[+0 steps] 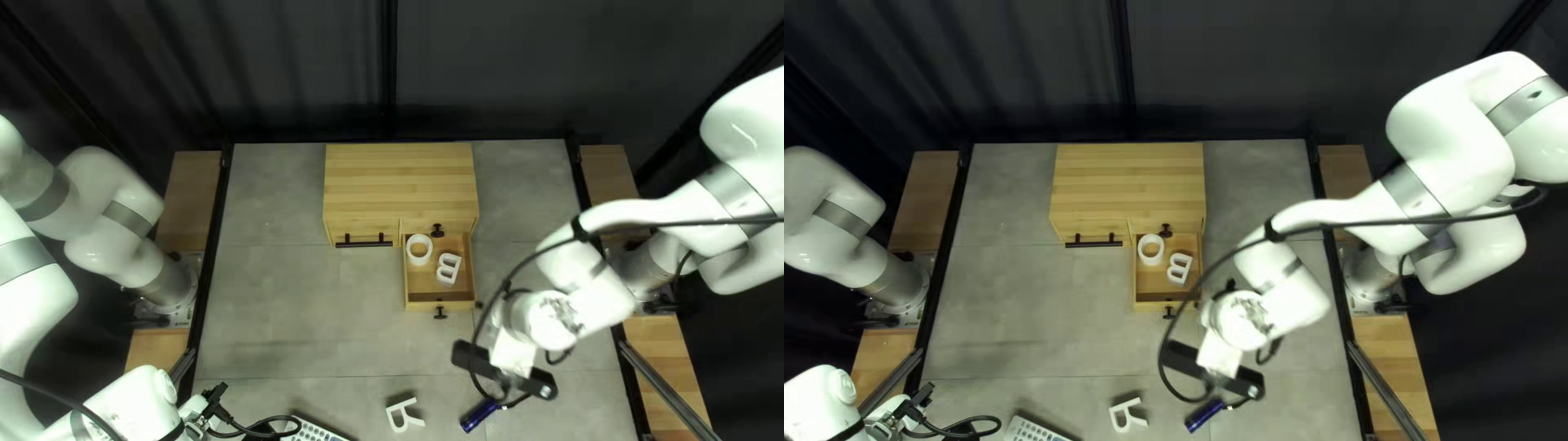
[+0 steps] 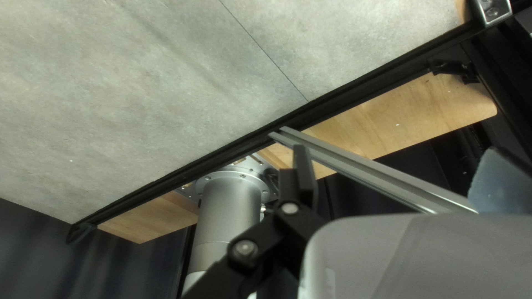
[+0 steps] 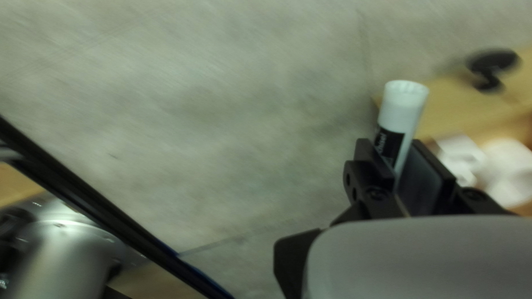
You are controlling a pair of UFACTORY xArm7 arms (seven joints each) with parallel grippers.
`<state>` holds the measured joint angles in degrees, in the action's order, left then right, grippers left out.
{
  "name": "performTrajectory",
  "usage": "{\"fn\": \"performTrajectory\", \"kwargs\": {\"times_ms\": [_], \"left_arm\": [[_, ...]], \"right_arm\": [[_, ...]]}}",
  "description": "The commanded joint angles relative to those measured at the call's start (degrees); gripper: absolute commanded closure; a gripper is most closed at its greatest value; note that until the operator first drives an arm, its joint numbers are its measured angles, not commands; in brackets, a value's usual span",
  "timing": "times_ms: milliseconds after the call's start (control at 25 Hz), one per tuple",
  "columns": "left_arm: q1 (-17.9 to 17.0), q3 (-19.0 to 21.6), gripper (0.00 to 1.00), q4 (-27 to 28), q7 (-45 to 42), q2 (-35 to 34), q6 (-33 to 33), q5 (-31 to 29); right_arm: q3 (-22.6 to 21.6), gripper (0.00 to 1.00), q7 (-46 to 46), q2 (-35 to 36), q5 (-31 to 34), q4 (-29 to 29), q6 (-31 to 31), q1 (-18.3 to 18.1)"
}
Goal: Open drawers and place objects into drawer and close
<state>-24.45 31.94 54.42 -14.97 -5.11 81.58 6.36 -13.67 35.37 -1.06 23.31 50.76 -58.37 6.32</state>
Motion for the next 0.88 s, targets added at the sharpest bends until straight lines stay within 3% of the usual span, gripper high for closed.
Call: {"fn": "performTrajectory", "kwargs": {"times_ms": [40, 280, 880], "left_arm": [[0.0, 0.0, 0.0, 0.0, 0.0, 0.0, 0.0, 0.0], [0.0, 0.0, 0.0, 0.0, 0.0, 0.0, 0.0, 0.0], [0.0, 0.0, 0.0, 0.0, 0.0, 0.0, 0.0, 0.0]], "right_arm": [[0.8, 1.0, 2.9, 3.6, 3.0, 3.9, 2.0, -0.8], [1.4, 1.0, 5.5, 6.9, 4.0, 6.7, 4.8, -1.5], [3.7, 1.0, 5.3, 10.3, 4.9, 6.1, 11.8, -4.0]]}}
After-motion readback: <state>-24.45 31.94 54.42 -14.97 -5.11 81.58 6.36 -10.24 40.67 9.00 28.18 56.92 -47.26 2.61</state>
